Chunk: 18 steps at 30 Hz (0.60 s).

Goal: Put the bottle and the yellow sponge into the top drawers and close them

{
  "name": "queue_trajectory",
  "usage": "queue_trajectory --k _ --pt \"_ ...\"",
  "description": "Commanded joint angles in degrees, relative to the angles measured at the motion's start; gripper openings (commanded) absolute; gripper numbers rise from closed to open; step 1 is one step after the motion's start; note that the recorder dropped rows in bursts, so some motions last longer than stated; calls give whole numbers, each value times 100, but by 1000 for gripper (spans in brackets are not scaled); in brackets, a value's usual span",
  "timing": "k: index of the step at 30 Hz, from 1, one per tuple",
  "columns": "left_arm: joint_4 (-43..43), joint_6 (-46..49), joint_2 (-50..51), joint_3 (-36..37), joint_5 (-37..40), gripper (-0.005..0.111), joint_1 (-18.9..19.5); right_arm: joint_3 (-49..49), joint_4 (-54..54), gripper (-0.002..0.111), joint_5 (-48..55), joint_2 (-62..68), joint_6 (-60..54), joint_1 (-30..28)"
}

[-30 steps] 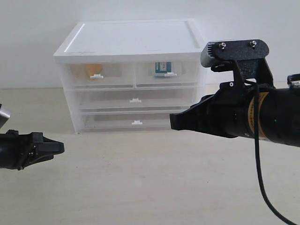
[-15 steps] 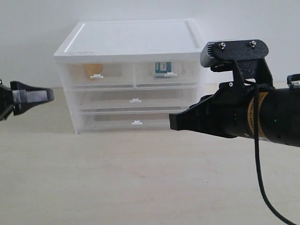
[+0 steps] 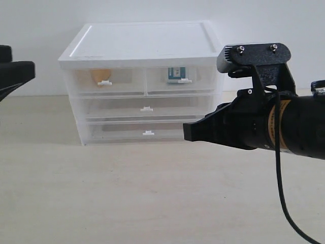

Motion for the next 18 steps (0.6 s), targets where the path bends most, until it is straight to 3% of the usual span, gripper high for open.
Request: queue_trajectory --k 1,8,18 --pt "-24 61 -777 504 -960 46 -51 24 -17 0 6 -53 21 -19" --pt "-24 61 -1996 1327 -1324 46 -51 24 -17 0 6 -53 12 -19" --pt "-24 -808 -4523 2753 -1514 46 -51 24 -17 0 6 -53 25 -19"
